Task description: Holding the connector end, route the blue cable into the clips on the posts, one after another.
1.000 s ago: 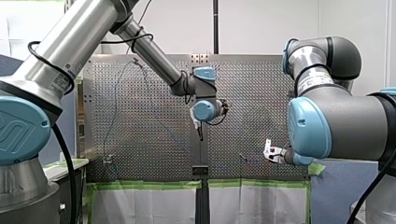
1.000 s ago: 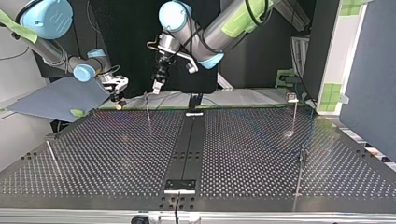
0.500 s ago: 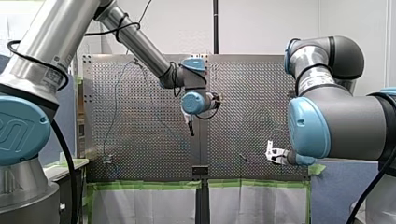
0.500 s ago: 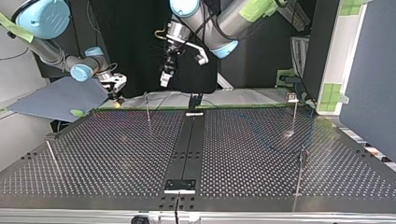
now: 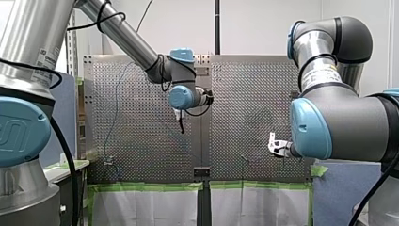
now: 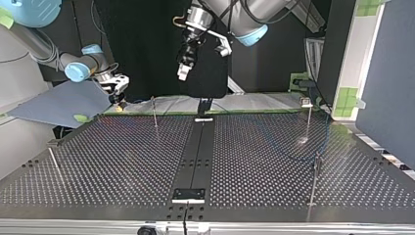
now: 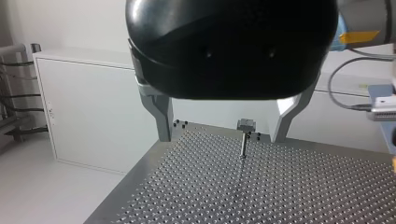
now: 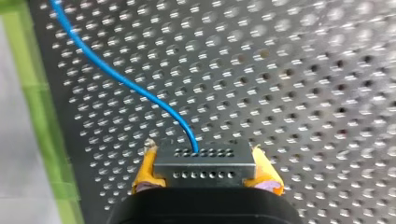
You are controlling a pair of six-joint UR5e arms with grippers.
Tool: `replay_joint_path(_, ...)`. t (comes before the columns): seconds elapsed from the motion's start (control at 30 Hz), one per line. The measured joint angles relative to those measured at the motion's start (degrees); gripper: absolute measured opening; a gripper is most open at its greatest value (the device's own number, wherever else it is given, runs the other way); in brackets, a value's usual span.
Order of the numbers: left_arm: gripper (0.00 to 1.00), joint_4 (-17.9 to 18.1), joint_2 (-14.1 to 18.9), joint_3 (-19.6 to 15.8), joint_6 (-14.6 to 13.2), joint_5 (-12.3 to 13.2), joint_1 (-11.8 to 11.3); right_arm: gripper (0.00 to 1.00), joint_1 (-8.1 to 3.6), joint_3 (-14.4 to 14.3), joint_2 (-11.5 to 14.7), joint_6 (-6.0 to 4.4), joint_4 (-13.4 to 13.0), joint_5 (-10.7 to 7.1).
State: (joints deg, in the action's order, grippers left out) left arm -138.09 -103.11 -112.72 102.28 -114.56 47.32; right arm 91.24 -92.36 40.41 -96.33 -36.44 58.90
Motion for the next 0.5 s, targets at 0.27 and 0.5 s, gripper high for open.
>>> replay_joint_path(0.27, 1.00, 0.0, 4.3, -4.3, 0.0, 0.0, 0.0, 0.00, -0.26, -0.2, 4.5, -2.37, 0.5, 1.36)
replay_joint_path(0.5, 1.00, 0.0, 7.7, -8.1, 0.0, 0.0, 0.0, 0.00, 0.19, -0.7, 8.7, -5.27, -0.6, 3.29)
